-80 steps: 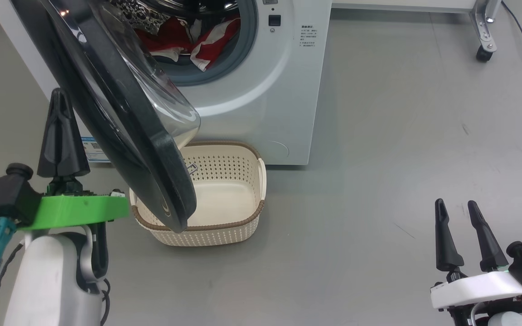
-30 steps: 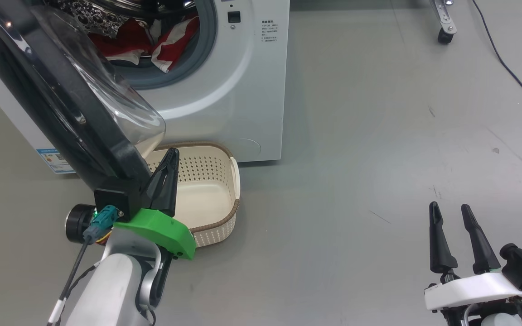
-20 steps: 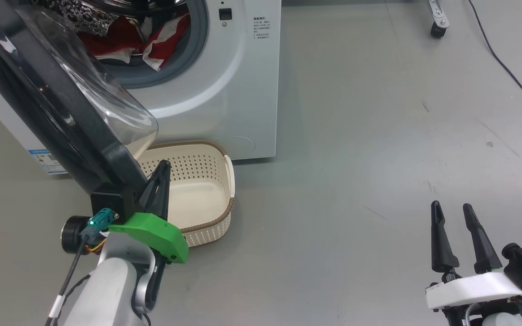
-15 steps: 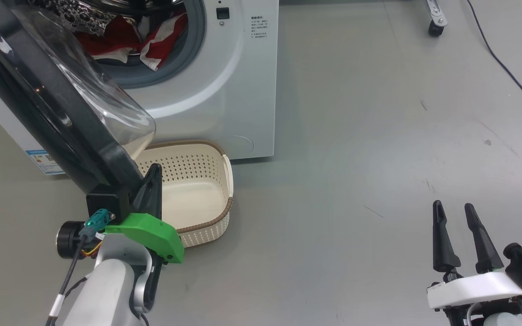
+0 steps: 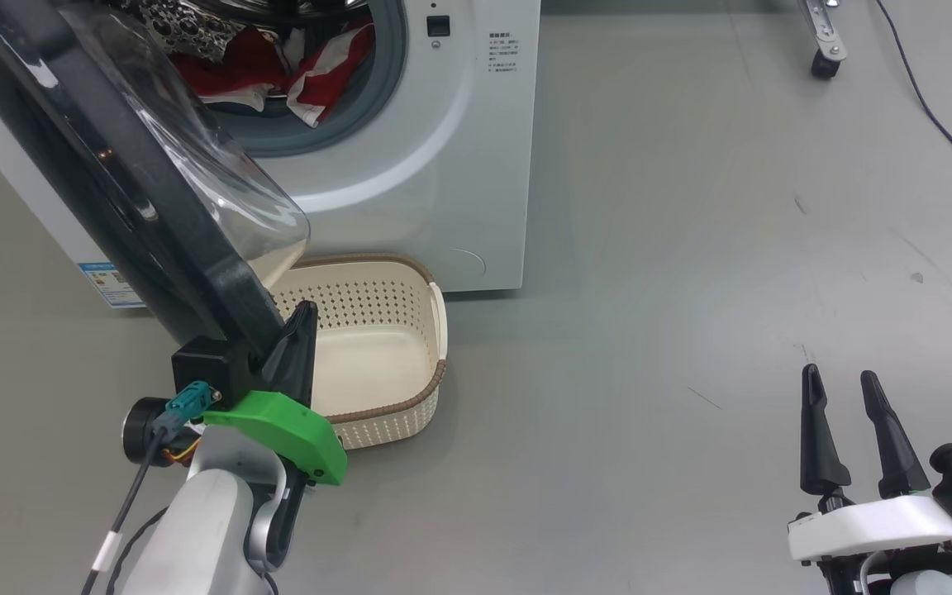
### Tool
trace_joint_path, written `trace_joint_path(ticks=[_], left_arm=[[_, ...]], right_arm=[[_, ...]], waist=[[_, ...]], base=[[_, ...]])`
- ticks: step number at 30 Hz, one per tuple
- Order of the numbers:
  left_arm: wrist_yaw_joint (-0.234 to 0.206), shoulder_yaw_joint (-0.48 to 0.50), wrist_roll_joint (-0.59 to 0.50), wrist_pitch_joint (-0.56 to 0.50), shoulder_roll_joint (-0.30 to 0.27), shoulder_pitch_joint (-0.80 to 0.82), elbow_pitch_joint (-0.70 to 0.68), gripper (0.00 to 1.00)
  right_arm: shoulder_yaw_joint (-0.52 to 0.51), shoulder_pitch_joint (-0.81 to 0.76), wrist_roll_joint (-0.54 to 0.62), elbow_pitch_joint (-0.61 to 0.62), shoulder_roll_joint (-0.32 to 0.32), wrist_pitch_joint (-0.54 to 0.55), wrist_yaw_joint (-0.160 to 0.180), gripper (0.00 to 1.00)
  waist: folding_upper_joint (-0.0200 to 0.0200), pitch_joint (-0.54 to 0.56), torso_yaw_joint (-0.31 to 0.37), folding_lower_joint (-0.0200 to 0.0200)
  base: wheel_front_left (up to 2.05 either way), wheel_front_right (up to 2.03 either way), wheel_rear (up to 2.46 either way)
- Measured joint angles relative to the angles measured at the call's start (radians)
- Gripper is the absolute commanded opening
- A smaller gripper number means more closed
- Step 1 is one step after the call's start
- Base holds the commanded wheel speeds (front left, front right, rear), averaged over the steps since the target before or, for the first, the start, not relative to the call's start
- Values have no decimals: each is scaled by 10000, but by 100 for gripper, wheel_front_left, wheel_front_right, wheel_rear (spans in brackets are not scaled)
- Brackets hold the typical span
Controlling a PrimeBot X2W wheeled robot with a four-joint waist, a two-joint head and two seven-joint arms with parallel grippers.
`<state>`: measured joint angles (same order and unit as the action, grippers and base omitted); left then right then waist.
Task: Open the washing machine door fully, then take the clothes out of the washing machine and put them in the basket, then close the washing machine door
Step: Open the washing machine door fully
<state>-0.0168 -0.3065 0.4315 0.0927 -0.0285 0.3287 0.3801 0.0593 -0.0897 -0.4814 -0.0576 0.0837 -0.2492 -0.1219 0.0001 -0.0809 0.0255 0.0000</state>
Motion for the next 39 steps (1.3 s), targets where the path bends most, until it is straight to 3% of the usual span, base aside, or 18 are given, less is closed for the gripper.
trace_joint_path(ticks=[22,39], left_arm=[[-2,-337,336,453,105,52,679,0],[-276,694,796,918,-144,209,1012,0]], right_arm=[[42,-29,88,-10,8,0,-2,100],[389,-76,105,31,257,0,-2,100]], waist=[[0,163,-1567,0],[0,-98,-3027,0]], base=[[0,0,0],[0,0,0]])
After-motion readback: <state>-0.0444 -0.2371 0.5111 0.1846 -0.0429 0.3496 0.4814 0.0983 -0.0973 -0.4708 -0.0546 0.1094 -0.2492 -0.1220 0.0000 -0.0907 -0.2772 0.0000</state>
